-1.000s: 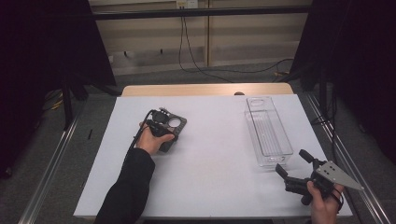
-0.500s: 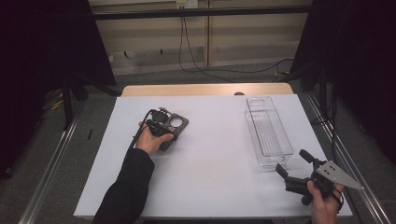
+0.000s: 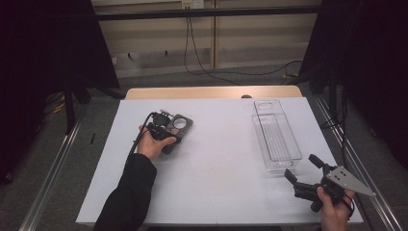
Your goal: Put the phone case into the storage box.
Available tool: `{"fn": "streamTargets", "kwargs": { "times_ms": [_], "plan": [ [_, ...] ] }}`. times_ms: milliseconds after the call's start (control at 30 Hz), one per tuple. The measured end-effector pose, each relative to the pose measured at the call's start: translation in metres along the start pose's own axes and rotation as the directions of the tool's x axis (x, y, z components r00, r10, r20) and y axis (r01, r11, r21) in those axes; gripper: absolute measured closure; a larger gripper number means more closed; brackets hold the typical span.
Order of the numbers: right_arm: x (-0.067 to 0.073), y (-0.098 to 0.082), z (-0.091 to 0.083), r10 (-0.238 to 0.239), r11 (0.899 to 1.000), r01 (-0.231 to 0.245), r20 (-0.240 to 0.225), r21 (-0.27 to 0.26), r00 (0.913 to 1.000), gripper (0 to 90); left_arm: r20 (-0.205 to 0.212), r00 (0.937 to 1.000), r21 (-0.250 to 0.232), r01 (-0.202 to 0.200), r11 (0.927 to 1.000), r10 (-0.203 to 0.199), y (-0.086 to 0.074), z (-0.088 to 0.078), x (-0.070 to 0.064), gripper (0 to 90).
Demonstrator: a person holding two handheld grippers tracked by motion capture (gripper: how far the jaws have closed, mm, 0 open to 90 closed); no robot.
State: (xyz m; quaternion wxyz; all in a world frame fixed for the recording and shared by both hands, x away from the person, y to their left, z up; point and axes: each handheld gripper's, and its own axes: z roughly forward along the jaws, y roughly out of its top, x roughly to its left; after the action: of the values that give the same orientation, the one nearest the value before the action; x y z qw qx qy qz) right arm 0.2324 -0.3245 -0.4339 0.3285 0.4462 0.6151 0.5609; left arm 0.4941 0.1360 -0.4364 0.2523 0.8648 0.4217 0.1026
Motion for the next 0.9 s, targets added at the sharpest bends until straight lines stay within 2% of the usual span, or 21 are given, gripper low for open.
{"fn": "streamTargets", "kwargs": {
  "times_ms": [200,267,333,400,433,600,700,800,833,867,900],
  "plan": [
    [0.0,0.0,-0.001,-0.001,1.0,0.001,0.003,-0.003,1.0,0.0,-0.02,0.9997,-0.07,-0.018,0.9974,0.016,0.001,-0.008,0.0,12.5],
    [0.0,0.0,-0.001,0.0,1.0,0.0,0.003,-0.005,1.0,0.0,-0.01,0.9999,-0.101,-0.008,0.9949,0.007,0.001,-0.009,0.0,12.5],
    [0.0,0.0,-0.001,0.0,1.0,0.0,0.003,-0.005,1.0,0.0,-0.016,0.9994,-0.119,-0.034,0.9923,0.032,0.0,-0.012,0.002,12.5],
    [0.001,0.0,-0.001,0.0,1.0,0.0,0.003,-0.004,1.0,0.0,-0.014,0.9994,-0.144,-0.034,0.989,0.032,-0.001,-0.015,0.004,12.5],
    [0.001,0.0,-0.001,0.0,1.0,0.0,0.002,-0.004,1.0,0.0,-0.02,0.9989,-0.15,-0.044,0.9878,0.041,-0.001,-0.016,0.004,12.5],
    [0.001,0.0,-0.001,-0.002,1.0,0.002,0.002,-0.001,1.0,0.0,-0.01,0.999,-0.18,-0.044,0.9828,0.043,-0.003,-0.02,0.007,12.5],
    [0.0,0.0,-0.001,-0.001,1.0,0.001,0.001,-0.001,1.0,0.0,0.001,0.9985,-0.217,-0.053,0.9747,0.055,-0.005,-0.023,0.008,12.5],
    [0.0,0.0,-0.001,-0.002,1.0,0.002,0.001,-0.002,1.0,0.0,0.007,0.999,-0.262,-0.04,0.9642,0.043,-0.007,-0.024,0.008,12.5],
    [0.001,0.0,-0.001,-0.002,1.0,0.002,0.001,-0.003,1.0,0.0,-0.001,0.9978,-0.259,-0.065,0.9638,0.067,-0.007,-0.026,0.009,12.5],
    [0.001,0.0,-0.001,0.0,1.0,0.0,0.003,-0.005,1.0,0.0,-0.001,0.9978,-0.263,-0.063,0.9628,0.066,-0.007,-0.026,0.009,12.5],
    [0.001,0.0,-0.001,-0.002,1.0,0.002,0.003,-0.006,1.0,0.0,0.0,0.999,-0.28,-0.044,0.959,0.046,-0.008,-0.025,0.008,12.5]
  ]
}}
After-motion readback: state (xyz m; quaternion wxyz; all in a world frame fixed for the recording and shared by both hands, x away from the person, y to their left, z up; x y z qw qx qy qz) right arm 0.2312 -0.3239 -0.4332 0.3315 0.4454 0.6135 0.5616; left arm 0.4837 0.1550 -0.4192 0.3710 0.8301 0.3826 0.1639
